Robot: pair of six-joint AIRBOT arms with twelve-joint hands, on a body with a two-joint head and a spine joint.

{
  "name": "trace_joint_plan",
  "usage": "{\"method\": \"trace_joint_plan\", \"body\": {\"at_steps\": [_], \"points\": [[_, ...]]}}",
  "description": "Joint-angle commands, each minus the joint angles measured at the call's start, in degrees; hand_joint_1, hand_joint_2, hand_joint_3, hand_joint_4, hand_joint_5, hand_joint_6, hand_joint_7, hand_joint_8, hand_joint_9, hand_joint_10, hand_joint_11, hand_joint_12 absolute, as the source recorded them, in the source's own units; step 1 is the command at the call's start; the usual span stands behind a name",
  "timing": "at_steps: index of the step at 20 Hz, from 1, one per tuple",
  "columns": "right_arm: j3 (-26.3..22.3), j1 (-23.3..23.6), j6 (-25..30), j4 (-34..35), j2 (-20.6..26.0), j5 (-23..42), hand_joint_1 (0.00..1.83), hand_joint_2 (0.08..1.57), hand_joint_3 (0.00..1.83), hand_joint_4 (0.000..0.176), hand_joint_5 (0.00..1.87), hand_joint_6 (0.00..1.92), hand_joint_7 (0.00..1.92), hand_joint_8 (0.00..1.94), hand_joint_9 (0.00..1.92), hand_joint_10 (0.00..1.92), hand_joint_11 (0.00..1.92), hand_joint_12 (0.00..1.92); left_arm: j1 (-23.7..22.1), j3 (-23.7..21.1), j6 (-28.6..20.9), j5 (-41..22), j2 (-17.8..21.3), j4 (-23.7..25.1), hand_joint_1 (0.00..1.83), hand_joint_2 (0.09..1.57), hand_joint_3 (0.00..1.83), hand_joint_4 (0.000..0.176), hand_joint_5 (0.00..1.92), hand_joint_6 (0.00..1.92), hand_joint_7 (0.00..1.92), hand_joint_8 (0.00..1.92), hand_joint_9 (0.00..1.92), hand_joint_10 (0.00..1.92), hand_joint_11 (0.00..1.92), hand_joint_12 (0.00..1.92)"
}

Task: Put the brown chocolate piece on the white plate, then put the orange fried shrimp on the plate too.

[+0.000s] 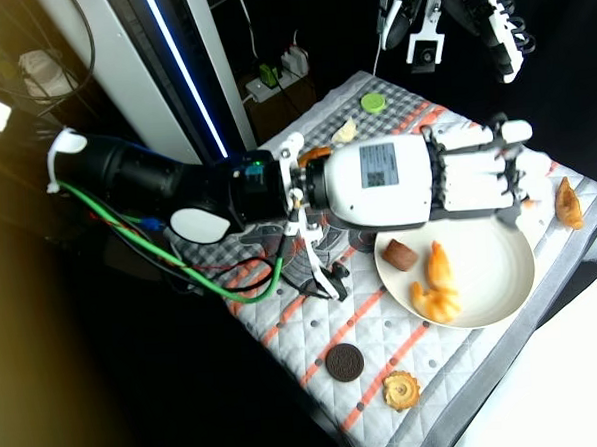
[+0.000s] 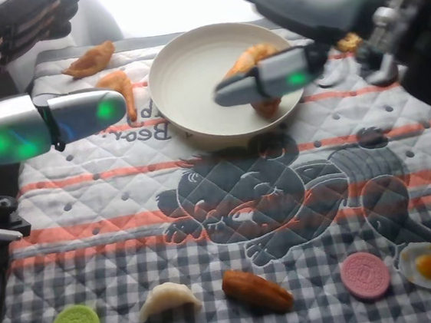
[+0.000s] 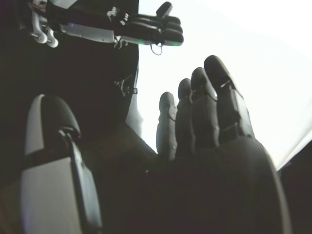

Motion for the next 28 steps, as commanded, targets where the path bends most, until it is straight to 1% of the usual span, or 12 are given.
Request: {"method": "trace_joint_plan", "body": {"at_steps": [1, 7, 10, 15, 17, 18, 21, 22, 23, 24, 26, 28], "points": [[-0.5, -1.0, 0.0, 2.8, 2.2, 9.6, 0.55, 0.86, 0.0, 0.176, 0.0, 0.0, 0.0, 0.0, 0.0, 0.0, 0.0, 0.04, -0.3, 0.4, -0.8, -8.1, -0.3, -0.5, 0.86, 0.87, 0.0, 0.054, 0.29, 0.0, 0.25, 0.0, 0.24, 0.0, 0.0, 0.76], [-9.6, -13.5, 0.4, 7.2, 11.6, 24.7, 0.55, 0.83, 0.0, 0.176, 0.0, 0.0, 0.0, 0.0, 0.0, 0.0, 0.0, 0.0, 3.0, 0.8, -6.3, -13.8, -0.3, -2.1, 0.89, 0.88, 0.0, 0.025, 0.29, 0.0, 0.26, 0.0, 0.24, 0.01, 0.0, 0.76], [-13.0, -20.1, 3.3, 8.0, 15.7, 31.8, 0.55, 0.84, 0.0, 0.176, 0.0, 0.0, 0.01, 0.01, 0.0, 0.0, 0.0, 0.0, 4.9, 1.7, -11.9, -16.3, -0.2, -2.2, 0.85, 0.9, 0.0, 0.115, 0.24, 0.0, 0.25, 0.01, 0.25, 0.01, 0.0, 0.78], [-18.0, -29.0, 5.2, 9.9, 20.9, 42.6, 0.65, 0.81, 0.0, 0.176, 0.0, 0.0, 0.1, 0.01, 0.03, 0.01, 0.0, 0.0, 9.2, 2.2, -20.8, -26.0, 0.3, -1.8, 0.94, 0.93, 0.0, 0.171, 0.06, 0.01, 0.14, 0.0, 0.23, 0.0, 0.0, 0.35], [-19.9, -32.3, 5.1, 10.2, 22.4, 47.3, 0.67, 0.82, 0.01, 0.176, 0.02, 0.01, 0.13, 0.02, 0.06, 0.01, 0.0, 0.0, 9.9, 1.3, -21.0, -29.5, 1.1, -0.9, 0.87, 0.91, 0.0, 0.17, 0.04, 0.0, 0.16, 0.0, 0.25, 0.01, 0.0, 0.4], [-20.8, -33.9, 5.1, 10.7, 23.2, 50.5, 0.63, 0.89, 0.01, 0.149, 0.04, 0.0, 0.16, 0.01, 0.1, 0.01, 0.01, 0.01, 10.3, 0.6, -21.0, -31.9, 1.6, -0.4, 0.78, 0.93, 0.0, 0.106, 0.02, 0.0, 0.17, 0.0, 0.31, 0.01, 0.0, 0.78], [-22.0, -36.6, 5.0, 11.6, 24.7, 56.5, 0.61, 0.98, 0.0, 0.088, 0.07, 0.0, 0.17, 0.0, 0.1, 0.0, 0.01, 0.0, 11.6, 0.1, -22.2, -37.6, 2.3, -0.5, 0.43, 1.08, 0.01, 0.108, 0.04, 0.0, 0.2, 0.01, 0.31, 0.01, 0.0, 0.85], [-22.6, -35.8, 3.8, 10.9, 25.0, 56.5, 0.7, 1.04, 0.03, 0.088, 0.02, 0.0, 0.11, 0.0, 0.07, 0.0, 0.01, 0.0, 10.8, 0.5, -22.6, -37.6, 2.4, -0.1, 0.31, 1.15, 0.02, 0.044, 0.16, 0.03, 0.21, 0.0, 0.32, 0.01, 0.0, 0.71], [-22.9, -34.8, 3.1, 9.9, 25.0, 56.5, 0.7, 1.04, 0.03, 0.088, 0.02, 0.0, 0.11, 0.0, 0.07, 0.0, 0.01, 0.0, 10.1, 0.8, -22.7, -37.6, 2.4, 0.7, 0.31, 1.15, 0.02, 0.044, 0.16, 0.03, 0.21, 0.0, 0.32, 0.01, 0.0, 0.71], [-23.1, -33.3, 2.7, 8.2, 24.8, 56.5, 0.09, 1.3, 0.04, 0.046, 0.0, 0.0, 0.01, 0.0, 0.0, 0.0, 0.0, 0.0, 9.5, 0.7, -22.6, -37.6, 2.4, 1.7, 0.04, 1.33, 0.03, 0.047, 0.36, 0.1, 0.26, 0.01, 0.22, 0.0, 0.0, 0.18], [-23.4, -31.4, 2.7, 5.4, 23.9, 56.5, 0.14, 1.33, 0.02, 0.066, 0.04, 0.01, 0.0, 0.0, 0.0, 0.0, 0.0, 0.0, 8.8, 0.1, -22.4, -37.6, 2.6, 3.6, 0.01, 1.37, 0.01, 0.076, 0.35, 0.03, 0.29, 0.02, 0.31, 0.02, 0.0, 0.32], [-24.4, -31.2, 2.1, 3.8, 24.2, 56.5, 0.69, 1.13, 0.0, 0.047, 0.23, 0.01, 0.03, 0.0, 0.05, 0.01, 0.04, 0.02, 6.8, -0.1, -21.6, -37.6, 2.6, 5.6, 0.01, 1.26, 0.0, 0.084, 0.5, 0.03, 0.26, 0.0, 0.28, 0.0, 0.0, 0.62]]}}
